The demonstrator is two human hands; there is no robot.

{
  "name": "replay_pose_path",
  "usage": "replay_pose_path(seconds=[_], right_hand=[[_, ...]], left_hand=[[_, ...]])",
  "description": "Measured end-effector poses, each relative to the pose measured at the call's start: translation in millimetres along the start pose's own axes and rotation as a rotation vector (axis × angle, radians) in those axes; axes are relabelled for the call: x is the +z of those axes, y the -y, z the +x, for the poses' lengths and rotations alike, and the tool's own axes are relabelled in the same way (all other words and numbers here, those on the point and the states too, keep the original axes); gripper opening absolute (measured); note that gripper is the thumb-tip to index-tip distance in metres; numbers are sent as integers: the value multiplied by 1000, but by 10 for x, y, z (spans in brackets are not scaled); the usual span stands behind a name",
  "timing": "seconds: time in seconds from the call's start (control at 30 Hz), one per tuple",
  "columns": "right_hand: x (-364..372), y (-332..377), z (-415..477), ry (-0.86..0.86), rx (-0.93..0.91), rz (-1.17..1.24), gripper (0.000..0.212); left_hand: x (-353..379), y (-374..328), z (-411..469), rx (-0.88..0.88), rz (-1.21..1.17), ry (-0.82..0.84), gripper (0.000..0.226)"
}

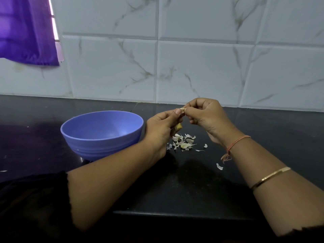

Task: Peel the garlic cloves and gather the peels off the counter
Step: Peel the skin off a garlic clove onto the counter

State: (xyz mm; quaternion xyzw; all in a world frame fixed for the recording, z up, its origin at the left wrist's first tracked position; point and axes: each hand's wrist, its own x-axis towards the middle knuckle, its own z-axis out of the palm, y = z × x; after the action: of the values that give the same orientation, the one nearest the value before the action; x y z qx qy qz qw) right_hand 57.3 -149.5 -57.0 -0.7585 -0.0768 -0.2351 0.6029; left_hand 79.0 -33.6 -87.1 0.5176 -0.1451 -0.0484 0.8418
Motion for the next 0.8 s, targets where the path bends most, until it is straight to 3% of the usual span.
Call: replay_pose_path(seconds=[0.2,0.4,0.57,0.8], right_hand=[[-9,-12,-4,-4,-93,-194,12],[-70,-64,10,82,-29,-379,7],[-82,-69,19,67,4,-345,19],[-91,-102,27,101,-30,-319,16]], left_hand=[[11,-6,8,-24,-46,-14,13],[5,-35,24,-17,-65,-75,14],[28,-40,5,-36,-60,-63,16],[22,-31,5,-53,-53,-54,14]])
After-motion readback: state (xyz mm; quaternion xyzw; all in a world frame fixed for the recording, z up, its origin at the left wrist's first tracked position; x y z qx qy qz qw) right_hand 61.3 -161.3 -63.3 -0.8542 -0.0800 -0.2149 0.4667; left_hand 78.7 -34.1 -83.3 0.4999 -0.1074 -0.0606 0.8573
